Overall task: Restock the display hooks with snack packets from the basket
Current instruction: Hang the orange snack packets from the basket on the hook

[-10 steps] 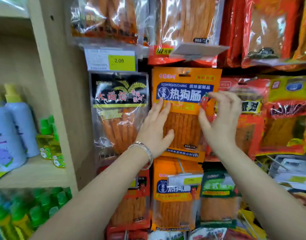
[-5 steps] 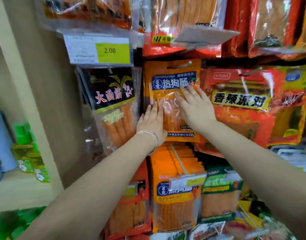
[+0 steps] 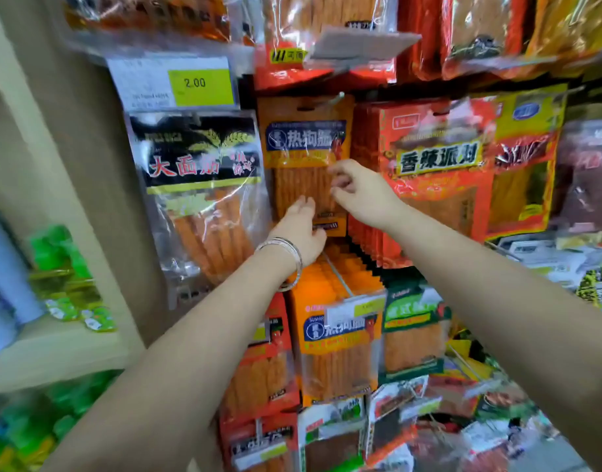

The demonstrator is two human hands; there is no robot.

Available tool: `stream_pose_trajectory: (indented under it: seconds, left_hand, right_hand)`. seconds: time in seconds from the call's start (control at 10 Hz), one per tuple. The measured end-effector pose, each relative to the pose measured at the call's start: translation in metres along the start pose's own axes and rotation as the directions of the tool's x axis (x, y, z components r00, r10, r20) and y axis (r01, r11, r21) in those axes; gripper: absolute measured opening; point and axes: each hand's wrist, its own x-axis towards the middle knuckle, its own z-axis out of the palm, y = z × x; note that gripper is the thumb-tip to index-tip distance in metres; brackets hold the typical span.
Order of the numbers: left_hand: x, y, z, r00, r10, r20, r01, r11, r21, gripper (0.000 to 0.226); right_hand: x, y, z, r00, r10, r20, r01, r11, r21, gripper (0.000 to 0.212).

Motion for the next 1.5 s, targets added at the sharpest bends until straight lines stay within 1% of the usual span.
stream_pose_trajectory:
  seconds: [0.1,0.2,0.3,0.4,0.5,0.6,0.7,0.8,0.9,1.0,1.1,1.2,1.3,1.4,1.5]
  left_hand:
    - [-0.057,0.006,0.010,0.984,0.081,-0.158,-0.109,0.978,-0.178,0.048]
    - [-0.133,0.003,0.034,0.963,0.021,-0.267,-0.118,0.929,-0.350,0.028]
    - [-0.225,-0.006,0.082,0.972,-0.210,-0.107,0.144,0.888,-0.436,0.023]
    - [-0.328,-0.022,0.139,0.817,-0.553,0.160,0.552,0.674,-0.491,0.024]
    - [-0.452,-0.036,0.192,0.563,-0.724,0.398,0.819,0.423,-0.389,0.030]
    - [-0.573,-0.036,0.214,0.292,-0.790,0.538,0.952,0.189,-0.239,0.031]
    - [-0.653,-0.032,0.221,0.100,-0.813,0.573,0.992,0.040,-0.116,0.022]
    - [-0.702,-0.035,0.211,-0.048,-0.852,0.521,0.980,-0.140,-0.139,0.015]
    - [-0.731,-0.051,0.197,-0.094,-0.856,0.508,0.970,-0.194,-0.148,0.015]
    - [-0.749,-0.071,0.181,-0.099,-0.832,0.545,0.952,-0.238,-0.191,0.018]
    - [-0.757,-0.101,0.156,-0.062,-0.827,0.559,0.943,-0.232,-0.239,0.024]
    - [-0.758,-0.148,0.120,-0.053,-0.805,0.591,0.924,-0.264,-0.277,0.018]
    - [-0.753,-0.206,0.085,0.027,-0.803,0.595,0.899,-0.240,-0.366,0.015]
    - [-0.740,-0.262,0.055,0.124,-0.813,0.568,0.891,-0.161,-0.425,0.020]
    - [-0.729,-0.314,0.042,0.118,-0.831,0.544,0.884,-0.162,-0.438,0.020]
  right_hand:
    - [-0.057,0.001,-0.002,0.992,0.087,-0.097,-0.064,0.975,0.213,0.018]
    - [-0.132,0.011,0.010,0.979,0.200,-0.051,-0.171,0.926,0.338,0.018]
    - [-0.229,0.021,0.036,0.934,0.323,0.156,-0.358,0.860,0.363,0.019]
    - [-0.328,0.019,0.068,0.817,0.436,0.377,-0.556,0.769,0.315,0.017]
    - [-0.446,0.015,0.097,0.609,0.596,0.524,-0.769,0.604,0.207,0.021]
    - [-0.523,0.003,0.116,0.333,0.595,0.732,-0.857,0.514,-0.028,0.013]
    - [-0.613,-0.009,0.117,0.026,0.543,0.839,-0.793,0.523,-0.314,0.010]
    - [-0.650,-0.022,0.125,-0.092,0.449,0.889,-0.591,0.694,-0.411,0.021]
    - [-0.655,-0.046,0.140,-0.163,0.425,0.891,-0.460,0.766,-0.449,0.029]
    - [-0.635,-0.075,0.170,-0.161,0.414,0.896,-0.481,0.759,-0.438,0.025]
    - [-0.604,-0.112,0.211,-0.116,0.409,0.905,-0.515,0.755,-0.407,0.015]
    - [-0.574,-0.157,0.260,-0.037,0.396,0.917,-0.620,0.710,-0.332,0.011]
    - [-0.547,-0.209,0.309,-0.002,0.334,0.942,-0.668,0.701,-0.250,0.014]
    - [-0.526,-0.251,0.359,0.019,0.299,0.954,-0.685,0.699,-0.205,0.017]
    - [-0.519,-0.276,0.409,-0.008,0.311,0.950,-0.697,0.679,-0.228,0.016]
